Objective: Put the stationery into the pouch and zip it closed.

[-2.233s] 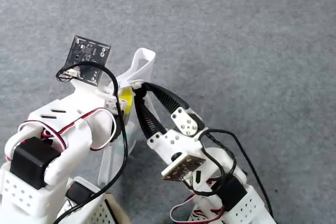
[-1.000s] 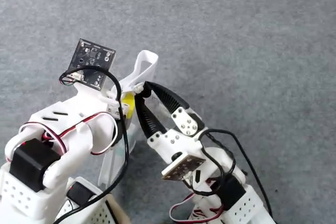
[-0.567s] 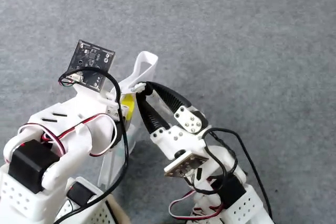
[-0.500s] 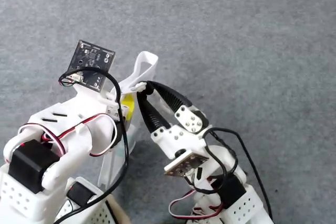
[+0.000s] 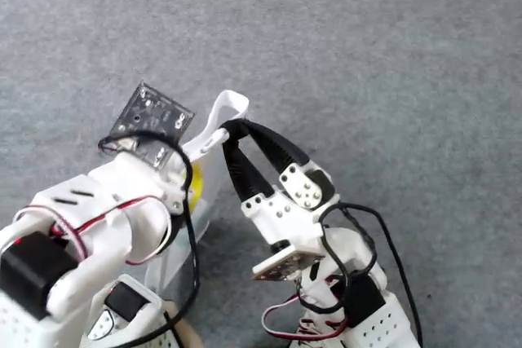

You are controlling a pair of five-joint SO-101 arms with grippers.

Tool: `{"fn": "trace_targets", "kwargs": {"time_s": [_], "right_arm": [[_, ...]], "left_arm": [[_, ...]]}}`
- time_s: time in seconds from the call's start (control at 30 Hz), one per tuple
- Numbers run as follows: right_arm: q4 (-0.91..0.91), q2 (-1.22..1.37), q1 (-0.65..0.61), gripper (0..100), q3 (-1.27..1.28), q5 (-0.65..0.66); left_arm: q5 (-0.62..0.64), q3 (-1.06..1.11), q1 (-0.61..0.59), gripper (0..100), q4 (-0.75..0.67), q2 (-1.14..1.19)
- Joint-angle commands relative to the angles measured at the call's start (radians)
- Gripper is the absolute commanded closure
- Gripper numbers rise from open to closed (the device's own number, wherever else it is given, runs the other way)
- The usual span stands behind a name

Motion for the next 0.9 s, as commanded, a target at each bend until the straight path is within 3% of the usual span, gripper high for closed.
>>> {"fn": "trace_targets", "kwargs": {"time_s": [0.0, 0.87], "right_arm": [[-0.006, 0.002, 0.103, 98.6, -0.008, 0.005], [-0.006, 0.004, 0.35, 98.6, 0.074, 0.006]], "left_arm": [[-0.014, -0.058, 0.01, 97, 0.046, -0.075], [-0.017, -0.159, 0.018, 97, 0.048, -0.094]]}}
